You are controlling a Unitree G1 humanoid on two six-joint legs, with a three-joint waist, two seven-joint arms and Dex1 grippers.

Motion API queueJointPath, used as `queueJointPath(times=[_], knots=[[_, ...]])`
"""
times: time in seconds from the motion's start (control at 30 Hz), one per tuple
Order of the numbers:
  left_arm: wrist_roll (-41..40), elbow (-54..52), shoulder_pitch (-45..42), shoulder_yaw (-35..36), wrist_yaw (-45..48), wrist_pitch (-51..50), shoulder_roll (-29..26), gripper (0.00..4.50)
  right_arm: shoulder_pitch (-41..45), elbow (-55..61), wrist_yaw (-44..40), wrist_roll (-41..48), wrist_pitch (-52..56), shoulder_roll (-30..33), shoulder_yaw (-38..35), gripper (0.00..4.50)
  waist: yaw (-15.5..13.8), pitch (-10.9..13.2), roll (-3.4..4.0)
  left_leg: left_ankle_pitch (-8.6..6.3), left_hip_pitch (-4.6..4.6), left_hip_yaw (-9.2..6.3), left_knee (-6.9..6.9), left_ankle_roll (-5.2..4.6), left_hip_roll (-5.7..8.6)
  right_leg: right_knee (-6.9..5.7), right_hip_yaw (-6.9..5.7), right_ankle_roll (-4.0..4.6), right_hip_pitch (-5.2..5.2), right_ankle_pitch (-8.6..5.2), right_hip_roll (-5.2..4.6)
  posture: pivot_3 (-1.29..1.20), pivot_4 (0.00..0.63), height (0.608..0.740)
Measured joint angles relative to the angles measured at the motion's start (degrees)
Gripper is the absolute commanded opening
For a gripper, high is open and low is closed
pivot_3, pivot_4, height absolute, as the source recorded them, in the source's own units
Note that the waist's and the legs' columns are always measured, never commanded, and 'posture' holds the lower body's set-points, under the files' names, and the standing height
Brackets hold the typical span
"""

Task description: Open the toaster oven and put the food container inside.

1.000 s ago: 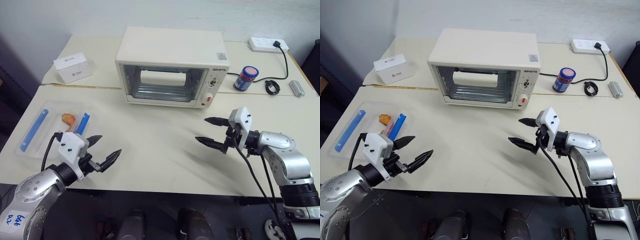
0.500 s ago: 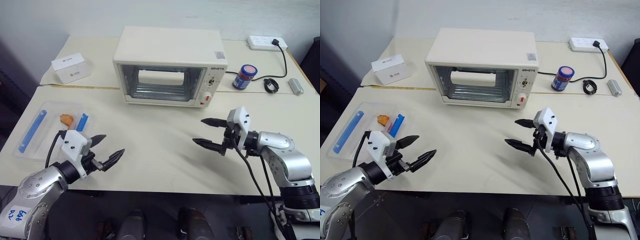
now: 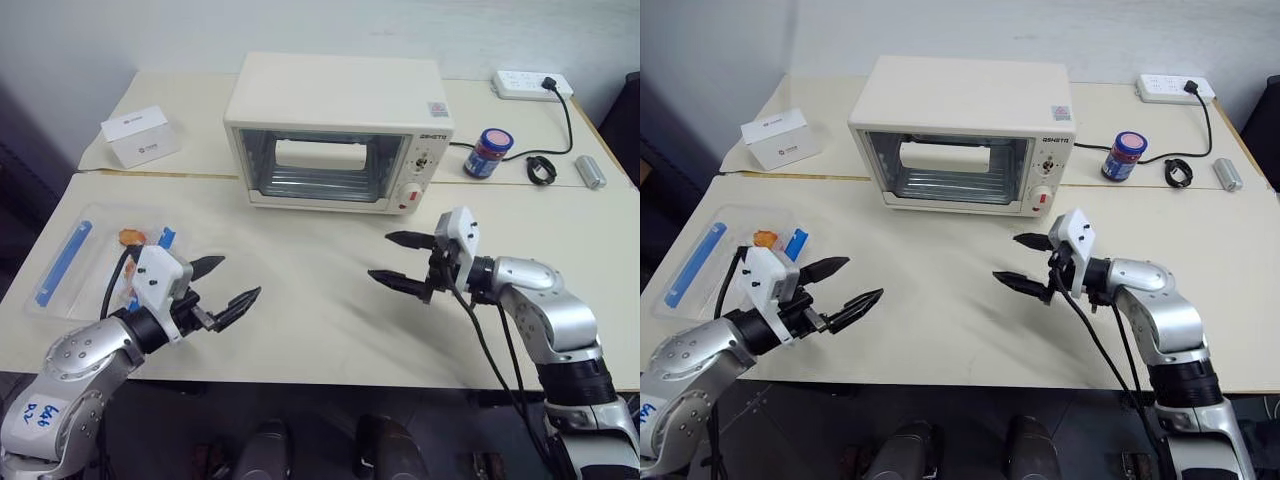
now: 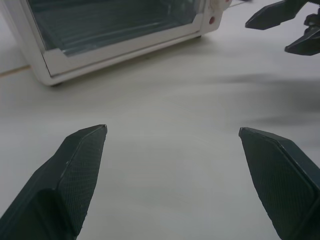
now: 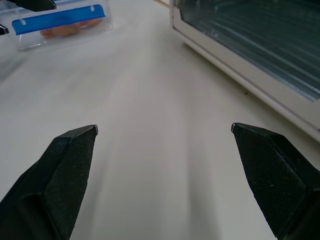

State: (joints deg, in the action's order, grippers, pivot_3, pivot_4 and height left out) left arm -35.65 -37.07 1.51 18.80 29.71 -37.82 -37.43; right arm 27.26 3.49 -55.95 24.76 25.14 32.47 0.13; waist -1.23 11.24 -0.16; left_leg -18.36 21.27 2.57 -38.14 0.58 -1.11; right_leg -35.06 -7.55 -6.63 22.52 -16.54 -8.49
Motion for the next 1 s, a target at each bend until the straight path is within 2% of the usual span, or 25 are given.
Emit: queueJointPath(times=[0.1, 0.3, 0.57, 0.77, 1.0], knots=[[-2.6, 0.3, -3.0, 1.8, 0.4, -1.8, -1.7, 4.5, 2.8, -2.2, 0.5, -0.1, 0.0, -1.4, 0.0, 4.48, 0.0, 0.0, -0.02, 0.0, 0.01, -0.01, 0.0, 0.0, 0.0, -0.02, 0.0, 0.0, 0.01, 0.0, 0.01, 0.0, 0.15, 0.74], [-8.8, 2.7, -13.8, 6.9, 0.8, -5.6, -8.5, 4.5, 13.6, -12.7, 2.1, -2.8, -3.1, -7.3, 1.9, 4.48, 0.8, 0.0, -0.02, 0.01, 0.02, 0.03, 0.01, 0.02, 0.0, -0.07, 0.03, 0.0, 0.07, 0.0, 0.03, 0.0, 0.15, 0.74], [-11.0, 4.1, -17.7, 7.6, 1.6, -6.9, -12.3, 4.5, 22.6, -25.8, 3.0, -5.4, -8.8, -11.5, 1.9, 4.48, 1.5, 0.0, -0.01, 0.0, 0.04, 0.02, 0.09, 0.04, 0.0, -0.04, 0.02, 0.0, 0.09, 0.0, 0.02, 0.0, 0.15, 0.74], [-10.7, 4.1, -17.0, 7.5, 1.4, -6.7, -12.3, 4.5, 22.8, -24.3, -0.2, -4.3, -9.6, -11.9, 1.9, 4.48, 1.5, 0.0, 0.0, 0.0, 0.04, 0.03, 0.07, 0.05, 0.0, -0.05, 0.06, 0.0, 0.1, 0.0, 0.03, 0.0, 0.15, 0.74], [-9.1, 5.8, -17.0, 6.9, 1.5, -5.7, -12.3, 4.5, 17.0, -15.0, -3.8, -1.4, -7.3, -11.6, 1.9, 4.48, 1.4, 0.0, 0.0, -0.02, 0.03, 0.04, 0.08, 0.07, -0.01, -0.07, 0.06, 0.0, 0.12, 0.0, 0.03, 0.0, 0.15, 0.74]])
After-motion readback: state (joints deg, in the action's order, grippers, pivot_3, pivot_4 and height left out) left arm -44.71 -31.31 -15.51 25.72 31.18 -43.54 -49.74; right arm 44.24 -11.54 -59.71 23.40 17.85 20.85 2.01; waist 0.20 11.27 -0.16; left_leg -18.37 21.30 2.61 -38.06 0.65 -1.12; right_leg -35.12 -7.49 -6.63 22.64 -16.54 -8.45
